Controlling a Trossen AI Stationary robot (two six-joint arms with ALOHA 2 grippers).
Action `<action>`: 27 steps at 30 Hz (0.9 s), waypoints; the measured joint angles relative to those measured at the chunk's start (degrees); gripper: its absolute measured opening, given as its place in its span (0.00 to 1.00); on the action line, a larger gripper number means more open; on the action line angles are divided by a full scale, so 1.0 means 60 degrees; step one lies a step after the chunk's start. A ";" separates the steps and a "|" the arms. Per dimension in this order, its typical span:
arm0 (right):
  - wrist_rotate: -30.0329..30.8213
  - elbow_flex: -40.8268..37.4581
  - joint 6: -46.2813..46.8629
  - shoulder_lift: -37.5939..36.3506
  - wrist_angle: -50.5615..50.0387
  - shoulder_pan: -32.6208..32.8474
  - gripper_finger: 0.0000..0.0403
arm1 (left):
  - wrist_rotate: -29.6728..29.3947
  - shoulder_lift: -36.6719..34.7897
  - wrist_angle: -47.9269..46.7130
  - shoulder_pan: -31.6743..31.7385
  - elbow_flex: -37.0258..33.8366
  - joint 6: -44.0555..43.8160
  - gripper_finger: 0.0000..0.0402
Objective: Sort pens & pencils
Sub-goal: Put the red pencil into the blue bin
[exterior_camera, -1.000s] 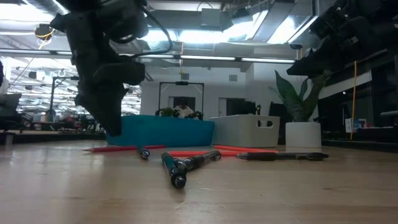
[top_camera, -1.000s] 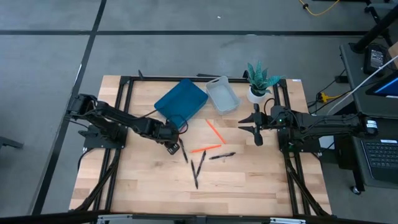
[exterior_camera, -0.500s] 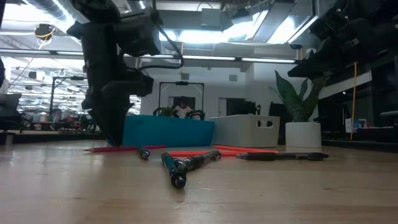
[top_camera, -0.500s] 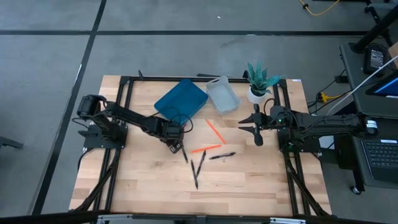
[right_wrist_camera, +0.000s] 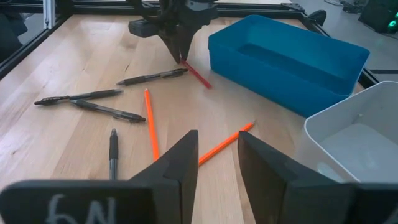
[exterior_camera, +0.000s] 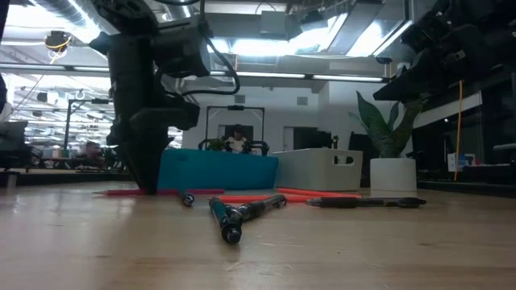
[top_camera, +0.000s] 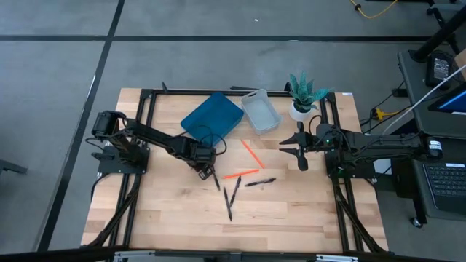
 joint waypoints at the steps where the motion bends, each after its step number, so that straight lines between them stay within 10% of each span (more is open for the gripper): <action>1: 0.0002 0.0000 0.0000 0.0000 0.0000 0.0002 0.29 | -0.0001 0.0000 0.0000 0.0000 0.0001 0.0068 0.18; 27: 0.0000 0.0000 0.0036 0.0000 -0.0168 0.0000 0.29 | 0.0505 0.0543 -0.0033 0.0011 0.0073 0.0678 0.18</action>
